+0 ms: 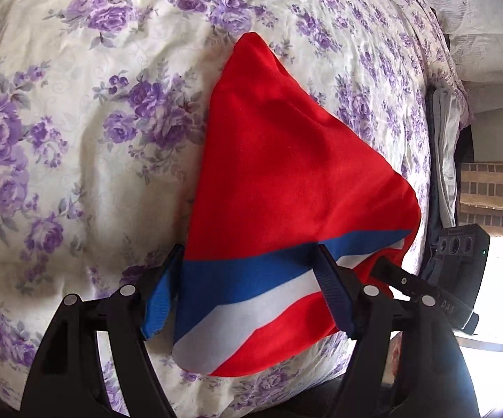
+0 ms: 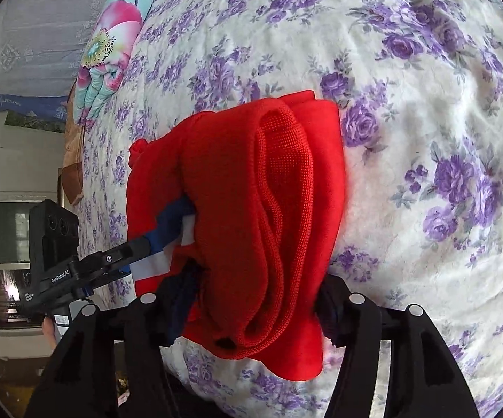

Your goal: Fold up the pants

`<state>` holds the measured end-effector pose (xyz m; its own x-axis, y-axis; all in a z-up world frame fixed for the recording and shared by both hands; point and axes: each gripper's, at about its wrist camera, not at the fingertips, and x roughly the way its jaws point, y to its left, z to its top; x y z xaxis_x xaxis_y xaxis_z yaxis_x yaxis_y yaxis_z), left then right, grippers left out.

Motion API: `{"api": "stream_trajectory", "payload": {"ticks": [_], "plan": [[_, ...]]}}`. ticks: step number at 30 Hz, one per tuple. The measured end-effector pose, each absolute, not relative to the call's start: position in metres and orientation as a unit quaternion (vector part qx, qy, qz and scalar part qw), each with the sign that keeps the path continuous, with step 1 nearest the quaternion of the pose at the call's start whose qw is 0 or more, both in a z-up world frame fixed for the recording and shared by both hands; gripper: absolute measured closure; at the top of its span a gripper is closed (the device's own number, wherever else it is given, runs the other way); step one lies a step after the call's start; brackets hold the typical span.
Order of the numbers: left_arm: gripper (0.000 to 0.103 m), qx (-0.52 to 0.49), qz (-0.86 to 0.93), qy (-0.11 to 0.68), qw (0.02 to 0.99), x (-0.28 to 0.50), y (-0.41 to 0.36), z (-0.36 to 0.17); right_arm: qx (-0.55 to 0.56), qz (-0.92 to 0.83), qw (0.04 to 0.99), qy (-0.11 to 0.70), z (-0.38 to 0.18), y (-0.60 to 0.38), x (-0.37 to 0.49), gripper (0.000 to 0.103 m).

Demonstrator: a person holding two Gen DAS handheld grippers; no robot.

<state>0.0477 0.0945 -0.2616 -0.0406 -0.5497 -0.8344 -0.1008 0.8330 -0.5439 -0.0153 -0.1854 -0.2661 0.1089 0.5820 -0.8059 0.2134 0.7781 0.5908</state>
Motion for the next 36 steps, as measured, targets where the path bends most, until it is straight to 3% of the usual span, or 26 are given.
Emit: {"api": "stream_trajectory", "payload": {"ticks": [1,5,8,16,22,30,36], "plan": [[0.032,-0.236,-0.173,0.699,0.652,0.049,0.094,-0.262,0.287,0.133,0.685,0.656,-0.264,-0.182,-0.015,0.046],[0.065,-0.184,-0.183,0.682,0.684,0.045,0.079,-0.239,0.254,0.140,0.706,0.646,-0.246,-0.176,-0.019,0.066],[0.076,-0.145,-0.184,0.666,0.708,0.038,0.068,-0.220,0.230,0.142,0.728,0.630,-0.232,-0.171,-0.023,0.068],[0.081,-0.126,-0.195,0.624,0.746,0.062,0.053,-0.173,0.190,0.147,0.769,0.593,-0.191,-0.173,0.006,0.069],[0.081,-0.116,-0.205,0.617,0.751,0.184,0.018,-0.157,0.175,0.118,0.796,0.567,-0.172,-0.202,0.122,0.069],[0.081,-0.124,-0.181,0.611,0.761,0.342,-0.025,-0.159,0.160,0.071,0.815,0.552,-0.182,-0.237,0.280,0.068],[0.080,-0.111,-0.174,0.628,0.750,0.398,-0.035,-0.201,0.177,0.082,0.804,0.561,-0.235,-0.255,0.335,0.067]]}}
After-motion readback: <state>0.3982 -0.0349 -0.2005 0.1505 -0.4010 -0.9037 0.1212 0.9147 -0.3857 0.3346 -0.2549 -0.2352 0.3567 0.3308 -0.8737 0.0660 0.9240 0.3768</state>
